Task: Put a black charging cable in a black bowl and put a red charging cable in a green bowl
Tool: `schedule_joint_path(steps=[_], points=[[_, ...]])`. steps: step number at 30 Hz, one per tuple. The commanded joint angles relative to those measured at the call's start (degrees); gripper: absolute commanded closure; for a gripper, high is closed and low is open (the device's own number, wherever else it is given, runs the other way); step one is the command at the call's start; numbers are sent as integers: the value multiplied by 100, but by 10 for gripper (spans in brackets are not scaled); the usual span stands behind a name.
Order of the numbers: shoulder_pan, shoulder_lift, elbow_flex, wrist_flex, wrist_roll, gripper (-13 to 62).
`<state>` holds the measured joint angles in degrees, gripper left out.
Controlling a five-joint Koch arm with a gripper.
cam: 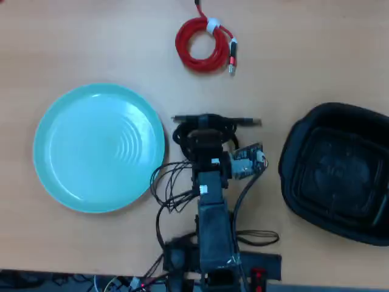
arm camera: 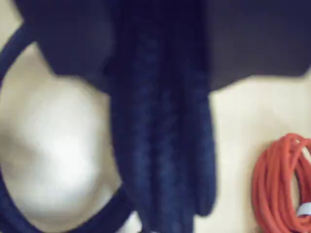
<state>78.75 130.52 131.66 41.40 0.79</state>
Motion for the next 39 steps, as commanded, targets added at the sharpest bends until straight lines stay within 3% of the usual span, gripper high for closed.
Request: schedule_joint_path(steps=[1, 7, 12, 17, 21, 27, 34, 39], points=[[-18, 536, -237, -1907, 352, 552], [-79, 527, 2259, -4570, 378, 552], [-105, 246, 2197, -4500, 422, 552], [26, -1459, 1547, -4412, 729, 552], [-26, -2294, 26, -3858, 800, 552], [-35, -2971, -2804, 308, 835, 552], [158, -2953, -4711, 2812, 817, 552], [352, -2971, -7163, 5071, 747, 552]])
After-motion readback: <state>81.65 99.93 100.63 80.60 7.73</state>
